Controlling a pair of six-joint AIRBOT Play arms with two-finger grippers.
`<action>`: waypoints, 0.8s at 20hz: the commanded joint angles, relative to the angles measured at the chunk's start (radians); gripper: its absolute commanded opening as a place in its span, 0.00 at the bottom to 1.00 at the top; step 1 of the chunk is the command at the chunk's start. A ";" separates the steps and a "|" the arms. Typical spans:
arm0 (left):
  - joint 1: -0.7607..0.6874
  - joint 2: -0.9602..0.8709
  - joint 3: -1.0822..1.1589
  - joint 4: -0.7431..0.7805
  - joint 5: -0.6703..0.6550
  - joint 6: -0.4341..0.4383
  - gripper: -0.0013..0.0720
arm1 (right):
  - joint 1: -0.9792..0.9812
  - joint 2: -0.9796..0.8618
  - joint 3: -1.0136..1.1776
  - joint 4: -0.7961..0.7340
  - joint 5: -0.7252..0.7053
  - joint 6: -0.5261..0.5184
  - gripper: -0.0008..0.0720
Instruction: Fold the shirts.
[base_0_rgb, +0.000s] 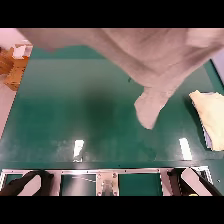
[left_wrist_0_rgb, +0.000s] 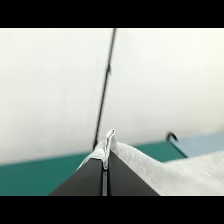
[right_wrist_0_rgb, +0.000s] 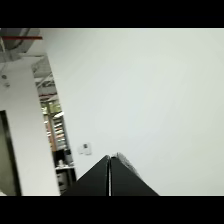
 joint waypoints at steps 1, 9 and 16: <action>0.000 0.086 -0.027 0.081 0.074 -0.005 0.05 | -0.098 0.047 0.146 -0.070 -0.096 -0.014 0.02; 0.000 0.000 -0.393 0.069 -0.089 0.104 0.05 | 0.149 0.048 -0.108 -0.676 -0.089 0.076 0.02; -0.074 -0.478 -0.695 -0.049 0.136 0.372 0.05 | 0.472 -0.347 -0.485 -0.802 -0.535 -0.004 0.02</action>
